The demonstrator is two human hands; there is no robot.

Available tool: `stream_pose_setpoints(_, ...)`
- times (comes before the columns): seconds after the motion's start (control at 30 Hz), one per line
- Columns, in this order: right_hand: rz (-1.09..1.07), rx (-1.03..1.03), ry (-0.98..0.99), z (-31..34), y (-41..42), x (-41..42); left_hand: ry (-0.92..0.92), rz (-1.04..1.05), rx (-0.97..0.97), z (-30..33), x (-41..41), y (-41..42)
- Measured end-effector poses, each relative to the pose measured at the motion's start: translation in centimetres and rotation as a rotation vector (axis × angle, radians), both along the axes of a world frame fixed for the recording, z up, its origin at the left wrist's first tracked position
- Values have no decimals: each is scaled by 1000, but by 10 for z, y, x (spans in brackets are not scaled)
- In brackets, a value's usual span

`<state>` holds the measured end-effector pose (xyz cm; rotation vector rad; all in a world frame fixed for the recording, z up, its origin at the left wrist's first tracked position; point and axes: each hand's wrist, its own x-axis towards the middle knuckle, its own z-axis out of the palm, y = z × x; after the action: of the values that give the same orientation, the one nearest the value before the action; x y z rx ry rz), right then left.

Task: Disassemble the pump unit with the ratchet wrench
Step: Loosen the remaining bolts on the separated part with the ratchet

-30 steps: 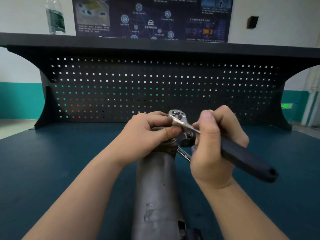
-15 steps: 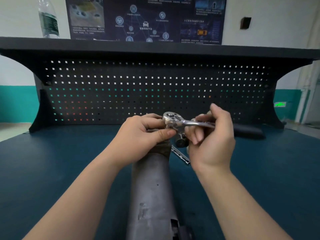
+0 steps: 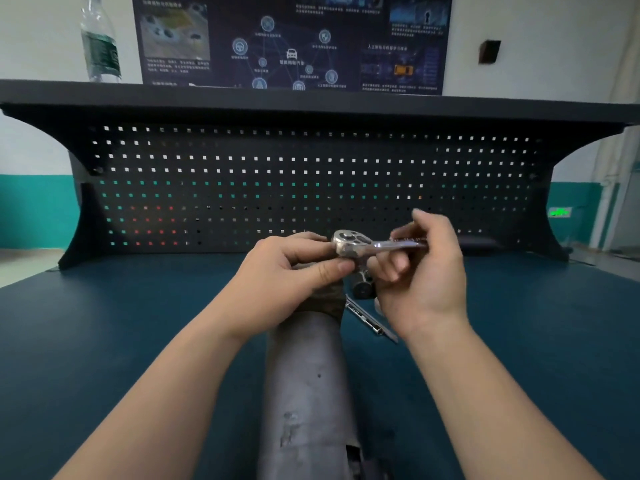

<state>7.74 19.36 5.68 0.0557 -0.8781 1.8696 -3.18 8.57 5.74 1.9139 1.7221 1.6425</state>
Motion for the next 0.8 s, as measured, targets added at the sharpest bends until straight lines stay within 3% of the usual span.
stream_pose_setpoints(0.1,137,-70,-9,5,8,-2,-41,8,10,0,1,2)
stream_pose_setpoints(0.2,-49,-33,72,1,3,-4,-41,22,18,0,1,3)
stream_pose_setpoints(0.27,-396,200,85,-16,-7,3,-47,26,21,0,1,3)
stream_pose_setpoints(0.33,-740,635,5,-33,-20,10,-43,19,14,0,1,2)
stream_pose_setpoints(0.4,-901,1008,50,-36,-26,10,-30,13,-2,0,0,0)
stream_pose_setpoints(0.47,-993,1133,126,-27,-27,7,-9,5,-19,0,-2,-1)
stream_pose_setpoints(0.57,-868,901,125,-20,-24,8,19,-26,-39,1,-3,-3)
stream_pose_setpoints(0.77,32,-81,9,-1,2,-1,-3,11,-8,2,1,0)
stream_pose_setpoints(0.8,142,-172,-17,1,6,-2,9,31,-7,1,1,1)
